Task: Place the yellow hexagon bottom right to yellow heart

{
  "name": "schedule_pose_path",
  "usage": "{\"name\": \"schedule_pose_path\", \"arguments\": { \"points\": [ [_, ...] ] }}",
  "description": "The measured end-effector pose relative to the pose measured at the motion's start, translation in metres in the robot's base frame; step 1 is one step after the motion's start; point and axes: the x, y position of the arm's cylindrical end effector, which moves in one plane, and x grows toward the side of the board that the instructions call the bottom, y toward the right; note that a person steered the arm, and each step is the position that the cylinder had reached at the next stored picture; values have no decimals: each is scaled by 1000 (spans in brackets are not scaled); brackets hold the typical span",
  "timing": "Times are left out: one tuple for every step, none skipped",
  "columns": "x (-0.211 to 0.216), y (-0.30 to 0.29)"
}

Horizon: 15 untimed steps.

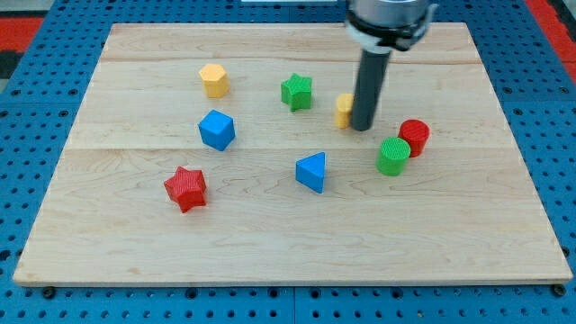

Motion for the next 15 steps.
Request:
{"name": "schedule_pose_path", "arguments": {
  "points": [
    [-17, -8],
    [-40, -4],
    [-45, -4],
    [-91, 0],
    [-105, 17],
    [-50, 21],
    [-24, -1],
    [-38, -18],
    [-40, -45],
    [-72, -62],
    [-101, -103],
    [-118, -131],
    [-156, -134],
    [-162, -164],
    [-137, -205]
  ]
}}
